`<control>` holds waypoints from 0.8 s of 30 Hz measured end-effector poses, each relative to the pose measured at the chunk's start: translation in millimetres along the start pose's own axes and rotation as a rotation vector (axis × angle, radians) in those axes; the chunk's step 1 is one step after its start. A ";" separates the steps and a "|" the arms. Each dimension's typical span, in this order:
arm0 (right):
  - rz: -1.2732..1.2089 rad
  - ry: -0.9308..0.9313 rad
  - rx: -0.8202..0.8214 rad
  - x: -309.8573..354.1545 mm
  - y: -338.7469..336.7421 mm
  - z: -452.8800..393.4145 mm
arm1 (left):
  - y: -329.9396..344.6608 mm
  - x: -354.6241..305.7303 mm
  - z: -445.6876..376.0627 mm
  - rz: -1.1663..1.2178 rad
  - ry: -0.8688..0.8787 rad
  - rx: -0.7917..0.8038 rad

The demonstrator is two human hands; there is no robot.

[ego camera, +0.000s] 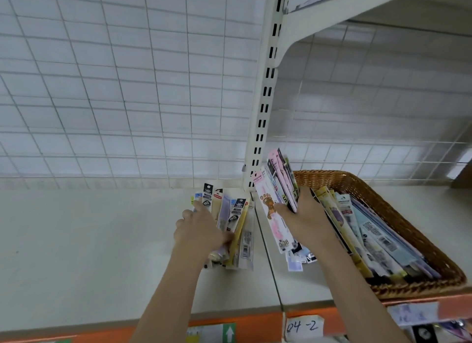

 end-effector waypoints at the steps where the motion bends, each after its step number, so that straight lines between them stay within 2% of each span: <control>1: 0.002 -0.008 0.004 -0.2 0.1 -0.6 | 0.1 0.4 -2.5 0.046 -0.001 0.009; 7: -0.026 -0.050 0.016 1.1 -0.2 -6.5 | -5.8 7.8 -8.3 0.213 -0.025 -0.006; 16: -0.067 -0.096 0.033 5.5 -3.6 -14.6 | -0.1 -8.7 -0.1 0.036 -0.119 -0.154; 24: -0.098 -0.179 0.030 18.4 -28.2 -21.2 | -8.3 -7.1 10.4 0.154 -0.134 -0.211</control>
Point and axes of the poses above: each hand's wrist, its own z-axis away from the middle knuckle, its own y-axis out of the palm, x = y × z, the point moved 1 cm from there along -z, towards the middle knuckle, and after that the axes turned 11 degrees about -z, right-handed, at the moved point
